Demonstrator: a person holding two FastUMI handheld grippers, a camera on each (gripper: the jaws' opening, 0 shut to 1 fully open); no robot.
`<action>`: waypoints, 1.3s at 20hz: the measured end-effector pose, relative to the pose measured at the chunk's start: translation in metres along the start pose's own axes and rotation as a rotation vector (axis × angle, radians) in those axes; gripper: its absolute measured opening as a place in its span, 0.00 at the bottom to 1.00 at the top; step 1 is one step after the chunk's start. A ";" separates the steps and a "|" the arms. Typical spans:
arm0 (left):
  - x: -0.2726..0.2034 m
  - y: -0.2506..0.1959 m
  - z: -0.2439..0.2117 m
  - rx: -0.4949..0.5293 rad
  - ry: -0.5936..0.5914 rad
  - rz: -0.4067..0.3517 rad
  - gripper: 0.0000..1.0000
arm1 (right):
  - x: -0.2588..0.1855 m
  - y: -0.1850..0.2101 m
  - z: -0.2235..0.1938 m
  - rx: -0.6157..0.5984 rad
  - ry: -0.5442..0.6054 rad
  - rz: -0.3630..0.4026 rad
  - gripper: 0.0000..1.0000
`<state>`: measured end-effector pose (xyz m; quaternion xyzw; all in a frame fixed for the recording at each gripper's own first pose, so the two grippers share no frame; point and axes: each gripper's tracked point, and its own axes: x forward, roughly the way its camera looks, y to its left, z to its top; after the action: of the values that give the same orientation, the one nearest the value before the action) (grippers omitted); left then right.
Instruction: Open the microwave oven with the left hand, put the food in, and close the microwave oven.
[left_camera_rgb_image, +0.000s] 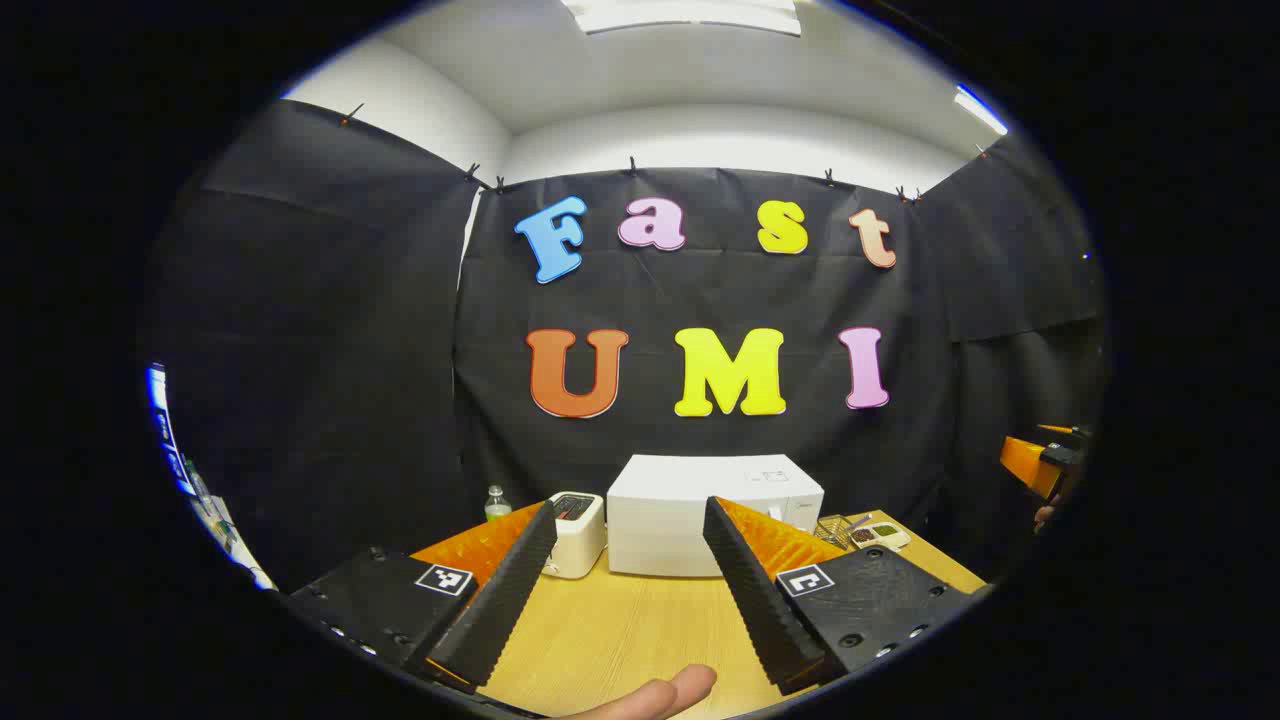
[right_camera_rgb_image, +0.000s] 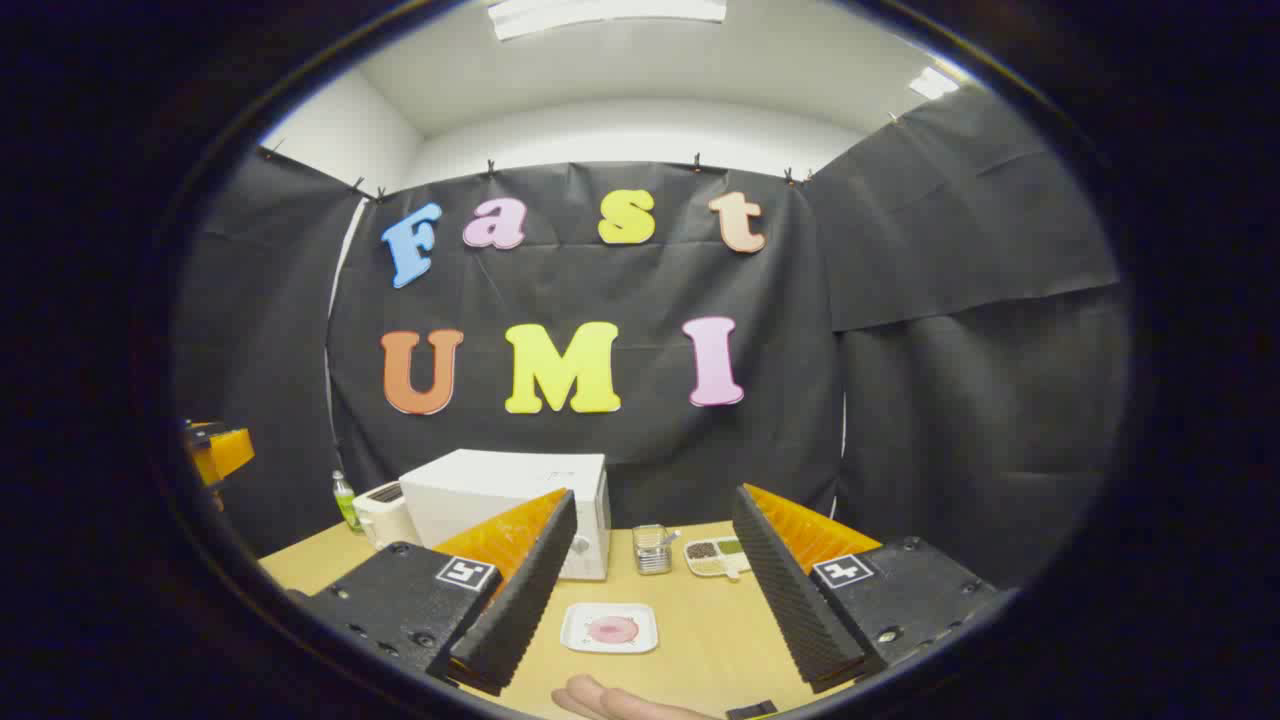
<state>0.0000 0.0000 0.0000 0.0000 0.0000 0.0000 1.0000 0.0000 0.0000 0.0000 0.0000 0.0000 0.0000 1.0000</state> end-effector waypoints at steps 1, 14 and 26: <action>0.000 -0.003 0.002 0.001 -0.008 -0.008 0.94 | 0.000 -0.003 0.003 -0.002 -0.003 -0.007 1.00; 0.000 -0.017 0.038 -0.025 -0.059 -0.045 0.94 | -0.013 -0.026 0.043 -0.015 -0.073 -0.035 0.91; 0.057 -0.050 0.020 -0.045 -0.064 -0.082 0.94 | -0.006 -0.027 0.044 -0.007 -0.079 -0.013 0.91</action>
<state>0.0570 -0.0502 0.0197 -0.0225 -0.0322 -0.0412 0.9984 -0.0056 -0.0275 0.0435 -0.0036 -0.0395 -0.0066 0.9992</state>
